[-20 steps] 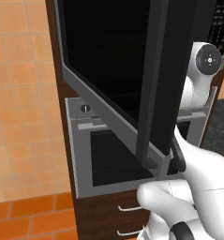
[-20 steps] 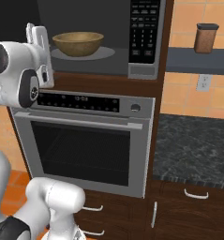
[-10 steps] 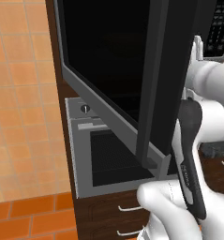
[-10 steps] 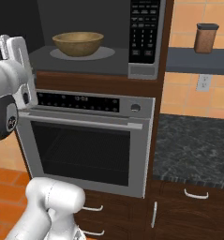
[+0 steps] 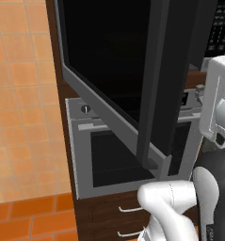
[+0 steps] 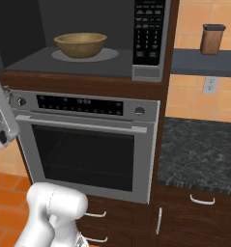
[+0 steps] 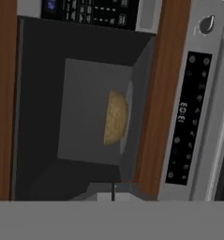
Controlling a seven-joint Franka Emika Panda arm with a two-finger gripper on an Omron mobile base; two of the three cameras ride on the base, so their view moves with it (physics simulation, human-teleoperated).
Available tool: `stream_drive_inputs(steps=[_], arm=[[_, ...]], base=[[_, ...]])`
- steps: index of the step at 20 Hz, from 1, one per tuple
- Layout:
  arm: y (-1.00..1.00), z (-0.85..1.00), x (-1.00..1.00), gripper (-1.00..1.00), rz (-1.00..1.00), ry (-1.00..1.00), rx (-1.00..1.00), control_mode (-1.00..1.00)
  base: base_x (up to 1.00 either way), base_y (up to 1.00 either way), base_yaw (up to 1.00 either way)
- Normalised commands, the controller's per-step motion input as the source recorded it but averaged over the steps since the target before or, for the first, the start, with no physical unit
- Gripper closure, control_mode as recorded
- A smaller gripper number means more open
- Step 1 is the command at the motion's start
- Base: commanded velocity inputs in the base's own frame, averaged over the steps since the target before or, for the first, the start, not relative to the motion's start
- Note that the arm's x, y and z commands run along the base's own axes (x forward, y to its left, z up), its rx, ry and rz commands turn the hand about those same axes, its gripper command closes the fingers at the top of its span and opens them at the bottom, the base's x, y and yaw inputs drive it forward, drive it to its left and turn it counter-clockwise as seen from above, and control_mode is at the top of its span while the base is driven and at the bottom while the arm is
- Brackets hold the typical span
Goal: Open the microwave, place the bowl with waffle inside the microwave, then close the microwave door and turn it on.
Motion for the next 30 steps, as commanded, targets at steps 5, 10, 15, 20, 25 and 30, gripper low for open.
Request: stream_drive_inputs(steps=[5, 10, 15, 20, 25, 30], arm=[[0.15, -0.07, -1.0, 1.0, 0.05, 0.01, 0.0, -1.0], [0.74, -0.11, -1.0, 1.0, 0.0, 0.1, -0.08, -1.0], [0.8, -0.04, -0.96, 1.0, -0.02, 0.09, -0.08, -1.0], [0.67, 0.0, -0.83, 1.0, -0.04, 0.13, -0.06, -1.0], [0.81, -0.07, 0.01, 1.0, -0.12, 0.08, -0.11, -1.0], [0.92, -0.4, 0.84, 1.0, -0.16, 0.18, -0.2, -1.0]], base=[[0.0, 0.0, 0.0], [0.0, 0.0, 0.0], [0.0, 0.0, 0.0], [0.0, 0.0, 0.0], [0.0, 0.0, 0.0], [0.0, 0.0, 0.0]])
